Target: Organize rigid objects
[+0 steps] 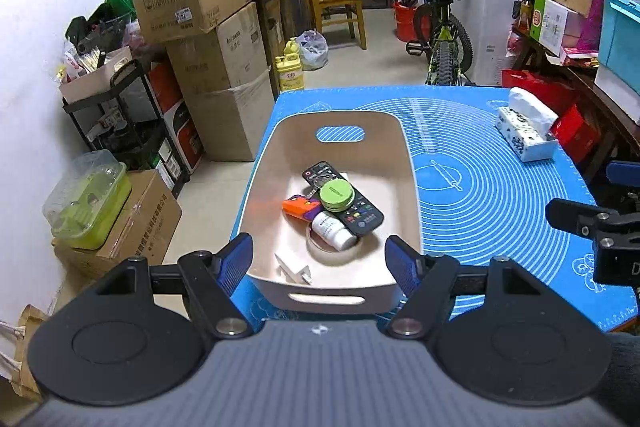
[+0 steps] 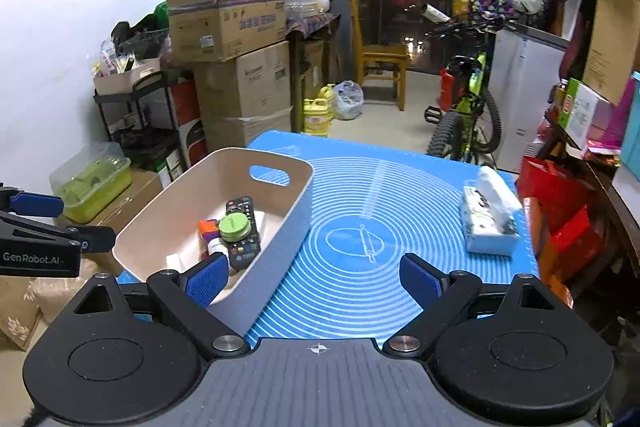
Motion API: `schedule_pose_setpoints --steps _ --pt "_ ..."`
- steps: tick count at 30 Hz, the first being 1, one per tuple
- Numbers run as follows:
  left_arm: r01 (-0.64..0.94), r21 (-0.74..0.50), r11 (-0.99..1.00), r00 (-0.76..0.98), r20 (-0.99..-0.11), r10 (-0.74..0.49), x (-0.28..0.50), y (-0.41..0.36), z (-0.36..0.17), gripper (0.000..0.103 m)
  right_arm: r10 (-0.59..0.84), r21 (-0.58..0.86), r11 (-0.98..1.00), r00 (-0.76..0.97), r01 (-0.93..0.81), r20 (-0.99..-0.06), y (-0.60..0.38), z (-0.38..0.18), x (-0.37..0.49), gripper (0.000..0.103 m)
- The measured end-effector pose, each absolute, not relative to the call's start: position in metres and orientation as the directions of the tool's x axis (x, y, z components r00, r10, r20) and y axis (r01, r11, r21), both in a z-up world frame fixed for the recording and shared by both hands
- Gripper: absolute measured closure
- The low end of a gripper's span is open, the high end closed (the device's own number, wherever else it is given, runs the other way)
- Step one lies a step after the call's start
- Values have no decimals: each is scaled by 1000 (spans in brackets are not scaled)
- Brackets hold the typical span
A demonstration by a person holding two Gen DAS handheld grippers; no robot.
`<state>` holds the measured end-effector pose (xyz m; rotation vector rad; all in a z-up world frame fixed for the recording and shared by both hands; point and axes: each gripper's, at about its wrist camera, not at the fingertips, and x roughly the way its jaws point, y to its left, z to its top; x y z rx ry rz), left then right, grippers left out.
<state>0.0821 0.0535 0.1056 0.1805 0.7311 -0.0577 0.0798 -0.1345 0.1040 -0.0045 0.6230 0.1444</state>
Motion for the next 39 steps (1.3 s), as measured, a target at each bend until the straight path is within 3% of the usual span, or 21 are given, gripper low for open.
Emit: schedule_pose_setpoints --steps 13,39 --pt "121 136 983 773 -634 -7 31 25 107 30 104 56 995 832 -87 -545 -170 105 11 10" --pt "102 118 988 832 -555 -20 -20 -2 59 30 94 78 995 873 -65 -479 -189 46 -54 10"
